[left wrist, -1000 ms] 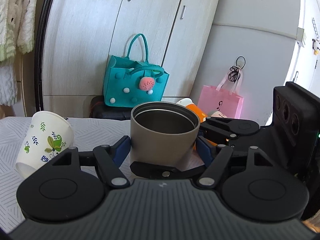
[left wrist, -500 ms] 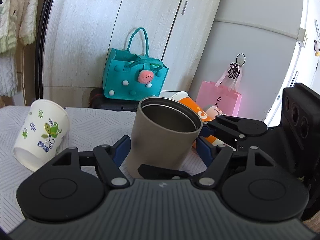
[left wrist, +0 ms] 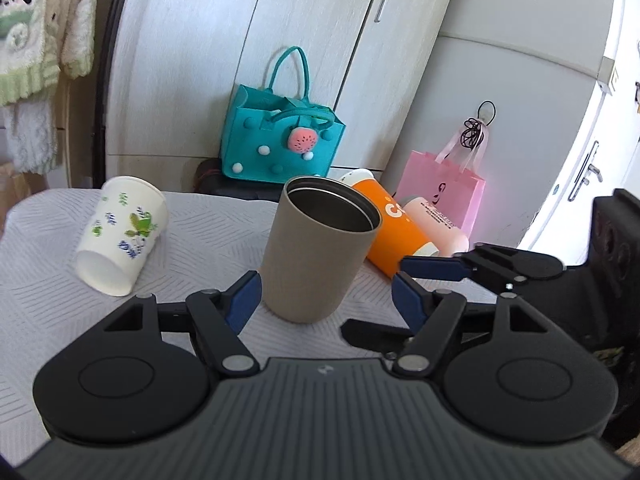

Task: Flip cup upright

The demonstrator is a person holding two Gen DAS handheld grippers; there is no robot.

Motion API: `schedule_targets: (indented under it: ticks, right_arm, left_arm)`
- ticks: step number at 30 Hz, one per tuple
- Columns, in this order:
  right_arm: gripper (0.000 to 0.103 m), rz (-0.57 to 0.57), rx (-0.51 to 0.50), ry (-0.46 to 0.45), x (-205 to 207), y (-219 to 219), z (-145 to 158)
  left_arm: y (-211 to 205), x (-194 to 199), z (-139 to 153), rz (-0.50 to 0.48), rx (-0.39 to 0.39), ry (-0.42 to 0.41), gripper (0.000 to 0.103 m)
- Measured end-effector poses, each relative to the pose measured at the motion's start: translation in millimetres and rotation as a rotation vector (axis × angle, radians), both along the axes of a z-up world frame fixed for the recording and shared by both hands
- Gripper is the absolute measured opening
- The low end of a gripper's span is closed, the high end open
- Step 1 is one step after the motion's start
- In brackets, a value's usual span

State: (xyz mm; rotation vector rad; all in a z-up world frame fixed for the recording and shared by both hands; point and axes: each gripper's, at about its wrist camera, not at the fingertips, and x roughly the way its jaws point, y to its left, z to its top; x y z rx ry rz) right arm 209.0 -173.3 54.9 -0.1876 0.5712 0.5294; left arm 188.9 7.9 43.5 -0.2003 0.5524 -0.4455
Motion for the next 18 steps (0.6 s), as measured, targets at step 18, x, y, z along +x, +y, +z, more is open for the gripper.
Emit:
schedule_targets:
  ticks: [18]
  right_arm:
    - [0.088,-0.138,0.042,-0.135,-115,-4,36]
  left_arm:
    - [17,-87,39,0.113,0.115,0.010,0.077]
